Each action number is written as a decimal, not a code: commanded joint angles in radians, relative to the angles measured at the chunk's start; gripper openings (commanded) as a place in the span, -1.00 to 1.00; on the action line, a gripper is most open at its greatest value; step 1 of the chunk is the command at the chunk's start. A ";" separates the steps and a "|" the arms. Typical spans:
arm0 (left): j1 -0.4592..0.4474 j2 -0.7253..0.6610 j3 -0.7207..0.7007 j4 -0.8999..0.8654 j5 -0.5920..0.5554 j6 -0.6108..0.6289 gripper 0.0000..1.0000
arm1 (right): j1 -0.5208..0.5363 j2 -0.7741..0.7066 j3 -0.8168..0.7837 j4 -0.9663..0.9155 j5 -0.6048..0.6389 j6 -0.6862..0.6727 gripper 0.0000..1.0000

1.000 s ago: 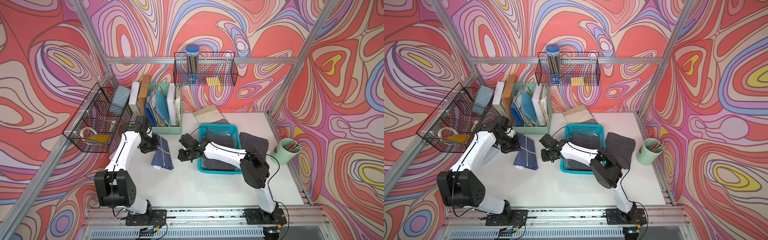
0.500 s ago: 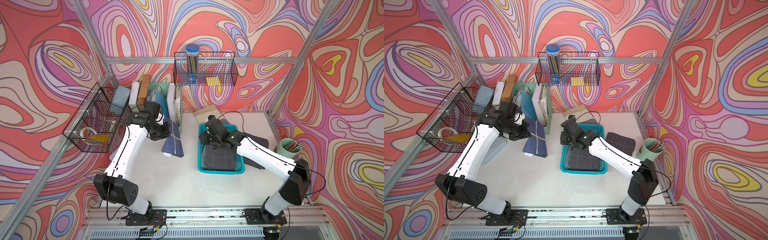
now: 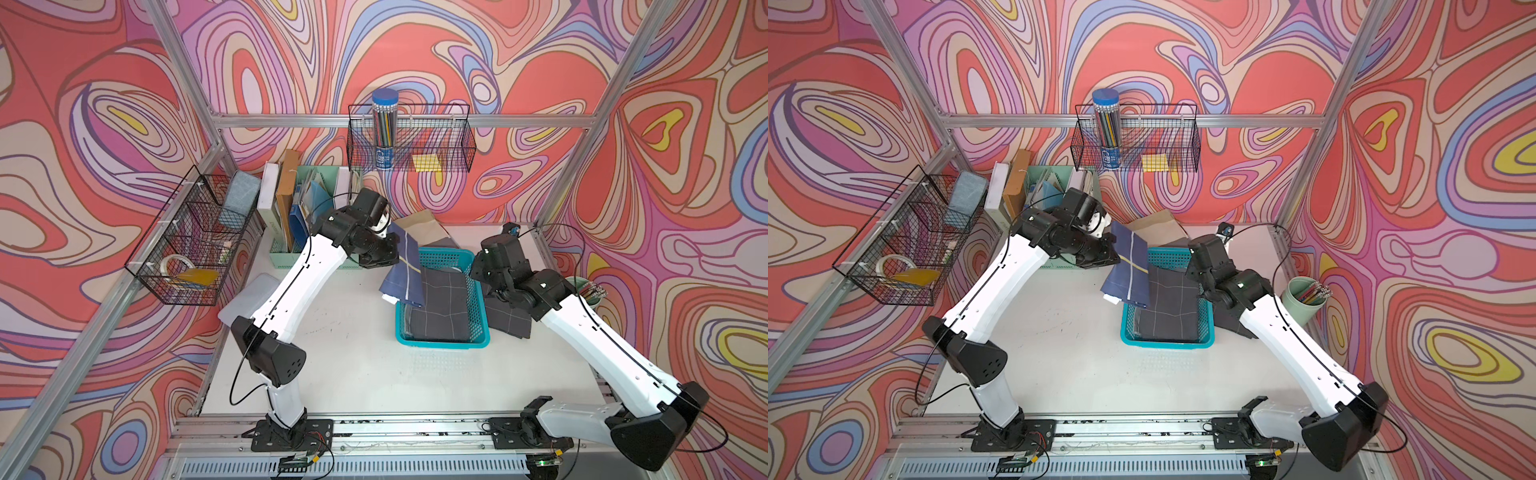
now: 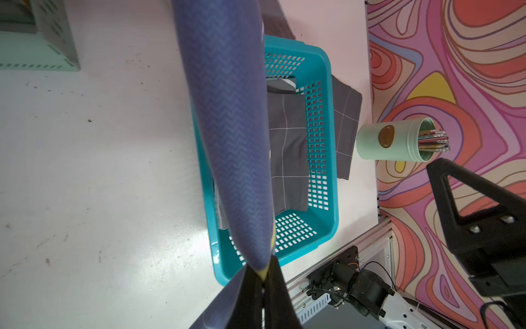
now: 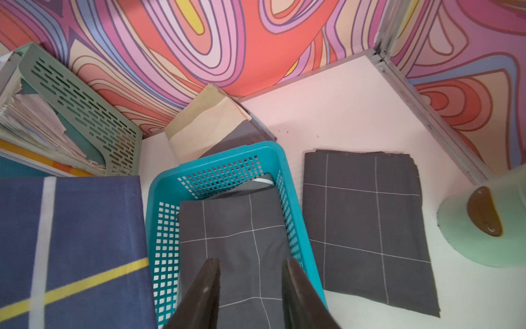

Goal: Put the folded pillowcase in the basket
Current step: Place the pillowcase in the basket.

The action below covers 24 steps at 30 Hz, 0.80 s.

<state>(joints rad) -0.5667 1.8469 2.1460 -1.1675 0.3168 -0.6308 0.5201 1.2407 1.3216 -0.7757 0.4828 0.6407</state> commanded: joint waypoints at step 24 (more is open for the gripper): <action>-0.094 0.303 -0.344 0.394 0.123 -0.133 -0.95 | -0.028 -0.106 -0.037 -0.032 0.011 -0.047 -0.24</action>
<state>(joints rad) -0.6624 2.1582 1.8027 -0.7498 0.4606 -0.8478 0.4965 1.1553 1.2957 -0.8047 0.5030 0.6071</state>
